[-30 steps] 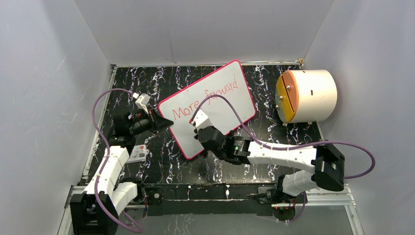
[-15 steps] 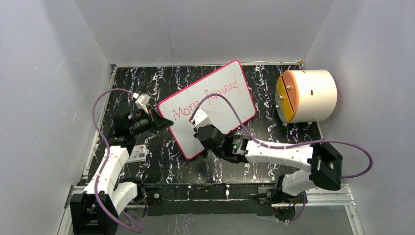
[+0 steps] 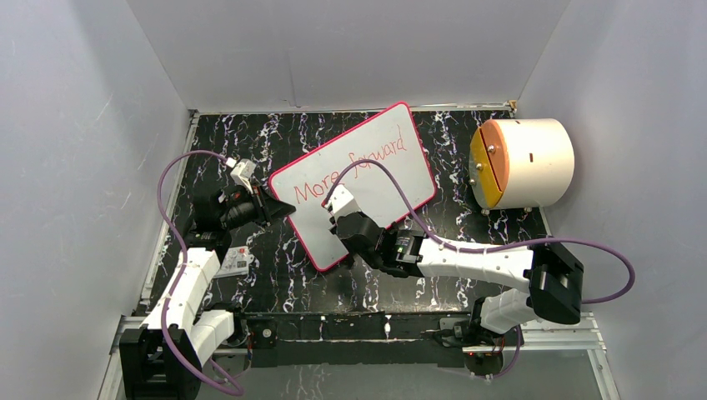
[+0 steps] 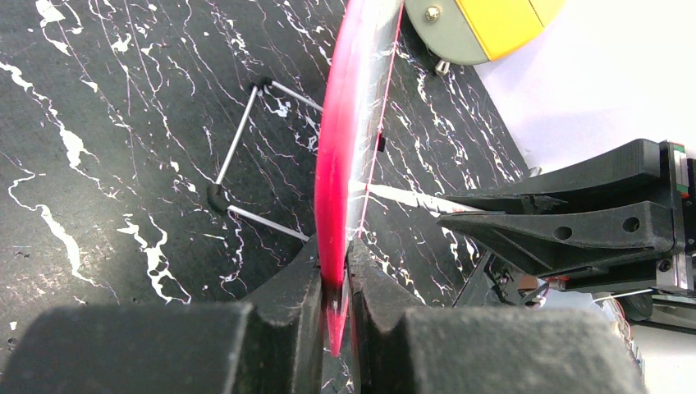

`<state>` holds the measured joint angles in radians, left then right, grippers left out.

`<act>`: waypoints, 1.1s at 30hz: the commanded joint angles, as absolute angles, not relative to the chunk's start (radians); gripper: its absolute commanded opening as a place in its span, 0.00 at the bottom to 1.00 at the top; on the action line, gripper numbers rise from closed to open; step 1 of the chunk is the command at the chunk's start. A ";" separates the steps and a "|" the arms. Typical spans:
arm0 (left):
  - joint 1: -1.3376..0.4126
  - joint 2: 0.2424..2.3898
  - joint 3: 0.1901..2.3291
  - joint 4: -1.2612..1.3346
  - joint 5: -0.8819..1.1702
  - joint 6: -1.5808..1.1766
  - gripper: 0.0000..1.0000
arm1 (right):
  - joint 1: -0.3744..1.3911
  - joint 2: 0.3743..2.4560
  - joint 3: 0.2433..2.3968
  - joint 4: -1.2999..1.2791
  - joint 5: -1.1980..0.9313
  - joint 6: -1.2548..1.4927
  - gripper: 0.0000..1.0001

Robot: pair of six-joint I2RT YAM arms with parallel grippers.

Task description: Write a sentence on the whiteboard

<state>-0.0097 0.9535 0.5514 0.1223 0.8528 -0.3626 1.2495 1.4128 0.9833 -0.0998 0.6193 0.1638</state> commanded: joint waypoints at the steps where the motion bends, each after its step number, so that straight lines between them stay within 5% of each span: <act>1: -0.002 0.963 0.560 0.061 0.788 -0.337 0.00 | 1.229 1.425 0.981 -0.061 0.660 0.167 0.00; 33: -0.002 0.960 0.558 0.061 0.783 -0.339 0.00 | 1.224 1.401 0.959 -0.143 0.577 0.232 0.00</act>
